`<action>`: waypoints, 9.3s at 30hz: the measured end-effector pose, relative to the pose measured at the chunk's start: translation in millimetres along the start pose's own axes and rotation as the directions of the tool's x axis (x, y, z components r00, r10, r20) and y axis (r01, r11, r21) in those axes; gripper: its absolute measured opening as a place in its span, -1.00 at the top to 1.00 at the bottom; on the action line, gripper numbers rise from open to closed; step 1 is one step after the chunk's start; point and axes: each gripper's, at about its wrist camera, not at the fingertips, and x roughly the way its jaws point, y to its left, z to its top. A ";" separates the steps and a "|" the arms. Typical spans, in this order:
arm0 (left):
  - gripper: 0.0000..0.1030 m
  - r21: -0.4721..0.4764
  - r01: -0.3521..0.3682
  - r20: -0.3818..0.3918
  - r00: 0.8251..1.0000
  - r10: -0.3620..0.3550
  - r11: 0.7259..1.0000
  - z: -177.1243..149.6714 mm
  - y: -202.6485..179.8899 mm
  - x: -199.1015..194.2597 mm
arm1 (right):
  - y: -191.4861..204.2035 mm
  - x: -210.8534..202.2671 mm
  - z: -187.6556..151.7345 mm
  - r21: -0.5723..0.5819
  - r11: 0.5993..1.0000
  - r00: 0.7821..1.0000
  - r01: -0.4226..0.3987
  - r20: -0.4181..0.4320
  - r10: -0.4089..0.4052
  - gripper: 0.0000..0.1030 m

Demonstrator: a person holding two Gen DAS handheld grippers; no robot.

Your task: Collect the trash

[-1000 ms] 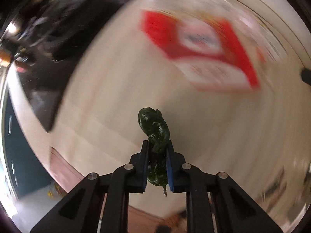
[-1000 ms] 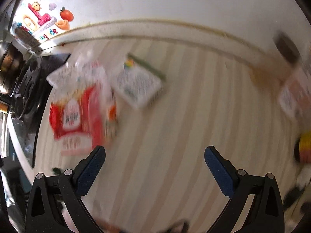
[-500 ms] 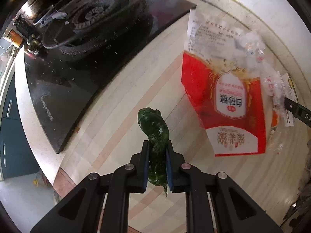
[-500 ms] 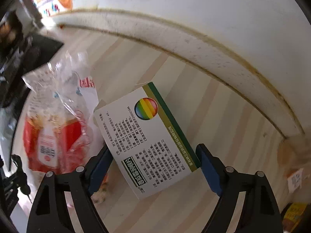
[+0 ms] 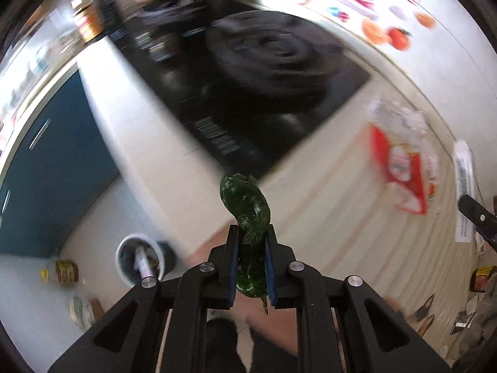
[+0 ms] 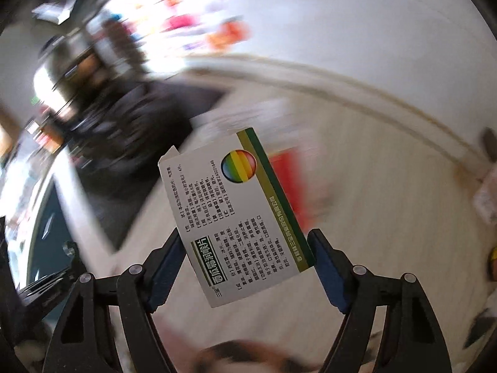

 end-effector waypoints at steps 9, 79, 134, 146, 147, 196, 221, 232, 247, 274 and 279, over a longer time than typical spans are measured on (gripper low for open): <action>0.77 -0.314 -0.098 -0.131 0.990 0.059 0.944 -97.5 233.0 25.7 | 266.3 85.4 -125.0 -0.301 0.920 0.952 -0.252 -0.248 0.180 -0.51; -0.67 -0.627 -0.246 -0.061 0.962 0.268 0.739 -220.7 358.3 -77.2 | 468.7 55.3 -259.9 -0.647 0.668 0.912 -0.368 -0.391 0.124 -0.99; 0.90 0.113 0.103 0.080 0.990 -0.112 0.988 74.7 -144.5 16.2 | -85.0 75.1 57.5 0.013 0.985 0.983 -0.172 -0.057 0.172 0.94; 0.89 -0.286 -0.087 0.118 0.985 0.125 0.954 -59.4 189.1 -28.9 | 164.6 63.1 -84.9 -0.310 0.879 0.908 -0.362 -0.332 0.257 0.94; 0.89 -0.328 -0.101 0.094 0.986 0.139 0.939 -74.2 212.0 -20.8 | 185.2 67.7 -99.8 -0.330 0.862 0.895 -0.384 -0.361 0.260 0.94; -0.79 -0.529 -0.339 -0.332 0.926 0.178 0.778 -264.4 536.8 372.7 | 472.1 570.4 -459.9 -0.683 0.696 0.821 -0.223 -0.517 -0.244 -1.00; -0.79 -0.660 -0.290 0.003 0.921 0.389 0.693 -305.2 341.5 -54.2 | 398.9 77.9 -332.7 -0.740 0.621 0.965 -0.259 -0.223 0.137 -1.00; -0.80 -0.674 -0.112 0.163 0.942 0.295 0.731 -335.6 255.9 -194.0 | 343.2 -126.3 -295.1 -0.739 0.529 0.907 -0.417 -0.298 0.298 -1.00; -1.00 -0.673 -0.006 0.297 0.914 0.278 0.739 -390.6 223.7 -271.4 | 319.5 -223.5 -325.8 -0.730 0.439 0.846 -0.524 -0.384 0.371 -1.00; -1.00 -0.690 0.031 0.308 0.916 0.256 0.723 -412.5 222.8 -275.9 | 323.7 -228.8 -345.3 -0.714 0.421 0.825 -0.560 -0.432 0.364 -1.00; -1.00 -0.689 0.029 0.303 0.919 0.251 0.724 -412.6 220.0 -272.8 | 324.6 -228.6 -344.4 -0.715 0.417 0.824 -0.561 -0.436 0.362 -1.00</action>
